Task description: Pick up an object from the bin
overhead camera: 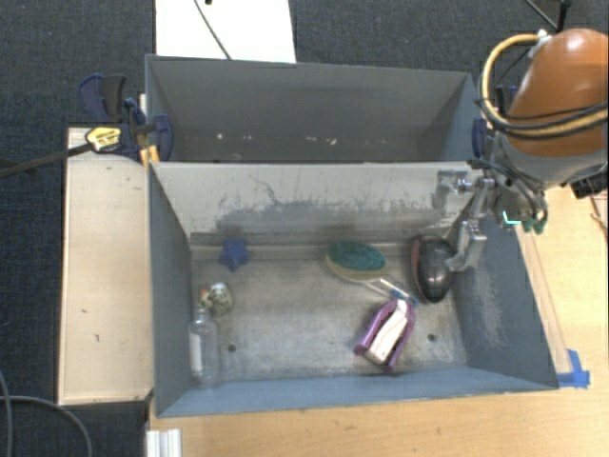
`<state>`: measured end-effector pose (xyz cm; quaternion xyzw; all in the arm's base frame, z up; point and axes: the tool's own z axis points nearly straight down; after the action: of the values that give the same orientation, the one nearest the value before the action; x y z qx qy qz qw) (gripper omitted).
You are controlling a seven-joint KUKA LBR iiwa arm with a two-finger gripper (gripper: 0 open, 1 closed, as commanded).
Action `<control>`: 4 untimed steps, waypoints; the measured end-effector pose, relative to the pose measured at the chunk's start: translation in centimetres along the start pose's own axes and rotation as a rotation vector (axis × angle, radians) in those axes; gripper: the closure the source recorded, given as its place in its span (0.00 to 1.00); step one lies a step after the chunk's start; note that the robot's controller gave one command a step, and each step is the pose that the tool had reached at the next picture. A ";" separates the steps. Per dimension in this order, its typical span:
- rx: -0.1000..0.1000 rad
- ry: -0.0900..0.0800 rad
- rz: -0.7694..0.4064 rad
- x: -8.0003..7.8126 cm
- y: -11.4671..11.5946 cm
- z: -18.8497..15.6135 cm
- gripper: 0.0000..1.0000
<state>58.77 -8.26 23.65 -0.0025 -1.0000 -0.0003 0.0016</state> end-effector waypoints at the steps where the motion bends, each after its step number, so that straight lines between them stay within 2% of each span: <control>1: 0.000 0.002 -0.046 4.9 0.0 17.1 0.00; 2: -0.001 -0.006 -0.364 8.9 7.6 16.7 0.00; 3: 0.002 -0.023 -0.391 9.9 12.5 16.4 0.00; 4: 0.001 -0.008 -0.390 10.3 12.3 16.7 1.00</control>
Offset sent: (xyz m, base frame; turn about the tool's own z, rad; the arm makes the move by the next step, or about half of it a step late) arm -0.0474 0.0001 -0.1665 -0.0515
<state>48.45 4.08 7.01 0.1914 -0.9815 0.0000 -0.0025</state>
